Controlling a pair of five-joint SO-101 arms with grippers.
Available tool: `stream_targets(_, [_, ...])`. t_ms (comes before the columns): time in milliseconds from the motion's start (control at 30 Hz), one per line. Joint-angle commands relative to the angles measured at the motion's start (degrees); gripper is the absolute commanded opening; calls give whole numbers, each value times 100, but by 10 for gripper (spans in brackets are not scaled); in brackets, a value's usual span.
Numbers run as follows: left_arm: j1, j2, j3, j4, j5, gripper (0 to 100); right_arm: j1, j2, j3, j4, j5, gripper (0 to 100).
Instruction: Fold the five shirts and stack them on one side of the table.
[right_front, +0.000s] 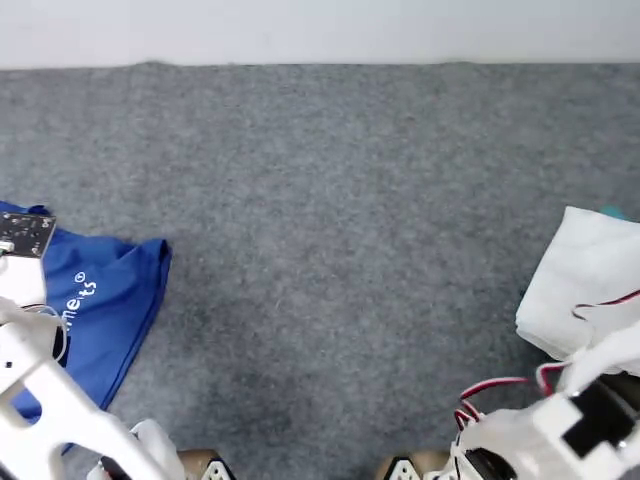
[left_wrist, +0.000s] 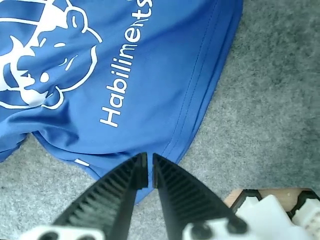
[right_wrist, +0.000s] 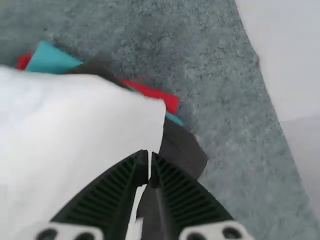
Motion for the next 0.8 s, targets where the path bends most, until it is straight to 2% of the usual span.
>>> stream_targets(0, [18,-105,-13,-18,-26,37,-48,338,-114,-673,26,10])
stream_targets(133, [18,-105,-22,-18,-26,37,31,857,-114,-1024,44,10])
stream_targets(267, [18,-114,-22,-18,-26,37,171,1200,-114,-954,44,10])
stream_targets(567, [18,-141,-22,18,-26,37,127,-127,-114,479,-18,10])
stream_targets(767, [-18,-141,-31,18,9,37,-48,-971,-114,1648,-554,10])
